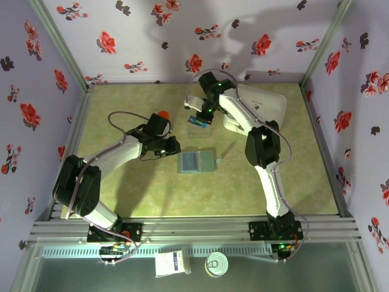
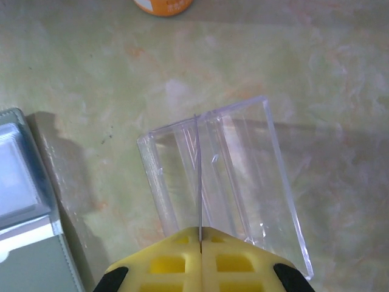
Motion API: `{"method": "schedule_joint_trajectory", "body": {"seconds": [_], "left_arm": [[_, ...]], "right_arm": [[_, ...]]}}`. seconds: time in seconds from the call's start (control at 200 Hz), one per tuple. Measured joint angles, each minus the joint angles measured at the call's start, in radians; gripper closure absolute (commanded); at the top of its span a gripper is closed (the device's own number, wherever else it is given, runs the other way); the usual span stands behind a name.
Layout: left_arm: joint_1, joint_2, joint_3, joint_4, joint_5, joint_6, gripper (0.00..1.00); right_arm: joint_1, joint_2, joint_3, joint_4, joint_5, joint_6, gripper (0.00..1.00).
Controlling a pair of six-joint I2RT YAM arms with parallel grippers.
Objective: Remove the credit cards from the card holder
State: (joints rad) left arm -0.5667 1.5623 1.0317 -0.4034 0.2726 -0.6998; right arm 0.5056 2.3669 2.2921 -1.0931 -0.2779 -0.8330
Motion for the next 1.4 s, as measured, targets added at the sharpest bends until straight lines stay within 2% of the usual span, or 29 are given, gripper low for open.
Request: {"method": "schedule_joint_trajectory", "body": {"seconds": [0.315,0.82,0.985,1.135,1.4], "left_arm": [[0.007,0.000,-0.009,0.003,0.000,-0.001,0.86],[0.009,0.000,-0.055,0.029,0.000,-0.027,0.86],[0.009,0.000,-0.055,0.033,0.000,-0.029,0.85],[0.009,0.000,-0.055,0.037,0.000,-0.031,0.86],[0.009,0.004,-0.055,0.037,0.001,-0.031,0.86]], "right_arm": [[0.000,0.056,0.055,-0.118,0.010,-0.072,1.00],[0.024,0.105,0.077,-0.185,0.020,-0.153,1.00],[0.032,0.109,0.083,-0.192,0.019,-0.165,0.86],[0.039,0.121,0.083,-0.192,0.019,-0.169,0.77],[0.036,0.119,0.085,-0.166,0.056,-0.162,0.77]]}}
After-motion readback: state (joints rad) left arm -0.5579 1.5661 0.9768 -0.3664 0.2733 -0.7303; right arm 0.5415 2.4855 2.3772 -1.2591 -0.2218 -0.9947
